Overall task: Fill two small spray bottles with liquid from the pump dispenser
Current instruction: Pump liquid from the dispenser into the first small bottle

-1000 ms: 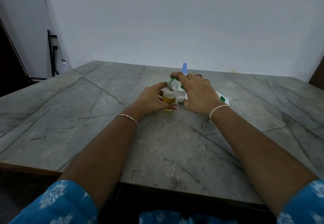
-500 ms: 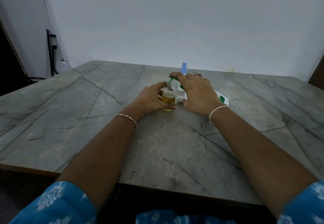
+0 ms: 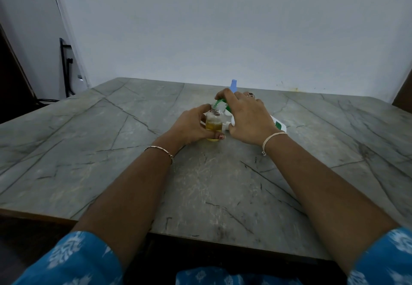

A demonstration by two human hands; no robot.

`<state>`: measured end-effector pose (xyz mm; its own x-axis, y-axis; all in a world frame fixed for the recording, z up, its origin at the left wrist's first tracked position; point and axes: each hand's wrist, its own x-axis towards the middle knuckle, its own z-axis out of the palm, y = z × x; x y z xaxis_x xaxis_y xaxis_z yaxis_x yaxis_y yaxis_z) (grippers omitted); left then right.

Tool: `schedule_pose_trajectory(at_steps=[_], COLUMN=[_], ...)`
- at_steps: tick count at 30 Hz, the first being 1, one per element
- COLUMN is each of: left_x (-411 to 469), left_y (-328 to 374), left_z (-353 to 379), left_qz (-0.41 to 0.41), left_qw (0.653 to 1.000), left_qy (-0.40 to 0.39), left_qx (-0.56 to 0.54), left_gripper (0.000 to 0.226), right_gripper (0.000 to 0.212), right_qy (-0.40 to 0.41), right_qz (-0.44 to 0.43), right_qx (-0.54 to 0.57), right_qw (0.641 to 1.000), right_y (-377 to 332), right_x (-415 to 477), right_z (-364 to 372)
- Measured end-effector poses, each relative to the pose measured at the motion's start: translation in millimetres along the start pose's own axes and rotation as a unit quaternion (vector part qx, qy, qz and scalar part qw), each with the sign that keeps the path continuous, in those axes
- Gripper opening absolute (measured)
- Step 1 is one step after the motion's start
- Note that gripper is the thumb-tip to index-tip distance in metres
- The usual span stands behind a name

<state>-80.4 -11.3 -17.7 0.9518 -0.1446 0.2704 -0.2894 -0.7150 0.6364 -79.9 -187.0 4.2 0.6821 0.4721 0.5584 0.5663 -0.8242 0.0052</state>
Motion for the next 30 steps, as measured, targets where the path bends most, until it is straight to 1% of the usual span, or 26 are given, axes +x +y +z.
schedule_pose_trajectory(at_steps=[3, 6, 10, 11, 12, 16, 21, 26, 30], left_x=[-0.3, -0.3, -0.3, -0.4, -0.7, -0.2, 2.5, 2.1, 1.8], left_y=[-0.7, -1.6, -1.3, -1.0, -0.6, -1.3, -1.3, -1.1, -1.0], left_z=[0.1, 0.1, 0.7, 0.7, 0.4, 0.9, 1.7, 1.5, 1.5], left_qz=[0.004, 0.007, 0.007, 0.008, 0.01, 0.015, -0.004, -0.01, -0.006], left_qw=[1.0, 1.0, 1.0, 1.0, 1.0, 1.0, 1.0, 1.0, 1.0], left_qy=[-0.001, 0.001, 0.001, 0.002, 0.002, 0.004, -0.001, 0.0, -0.003], left_qx=[-0.01, -0.015, -0.015, -0.016, -0.017, -0.015, 0.005, 0.004, 0.003], left_gripper=[0.088, 0.083, 0.086, 0.086, 0.085, 0.08, 0.094, 0.099, 0.095], right_gripper=[0.068, 0.077, 0.102, 0.105, 0.104, 0.082, 0.071, 0.069, 0.074], right_qy=[-0.005, -0.028, -0.042, -0.042, -0.044, -0.047, -0.018, -0.003, 0.002], right_qz=[-0.003, -0.008, -0.016, -0.015, -0.015, -0.017, -0.014, -0.018, -0.019], right_qx=[0.013, 0.031, 0.03, 0.029, 0.029, 0.049, 0.065, 0.064, 0.044], right_qw=[1.0, 0.999, 0.999, 0.999, 0.998, 0.998, 0.998, 0.998, 0.999], right_y=[2.8, 8.4, 10.0, 9.4, 9.2, 11.4, 6.5, 6.0, 7.9], right_x=[0.1, -1.7, -3.0, -2.9, -2.7, -3.3, -0.6, 1.3, -1.1], right_z=[1.0, 0.0, -4.1, -4.4, -4.5, -4.0, -0.8, 0.1, 1.7])
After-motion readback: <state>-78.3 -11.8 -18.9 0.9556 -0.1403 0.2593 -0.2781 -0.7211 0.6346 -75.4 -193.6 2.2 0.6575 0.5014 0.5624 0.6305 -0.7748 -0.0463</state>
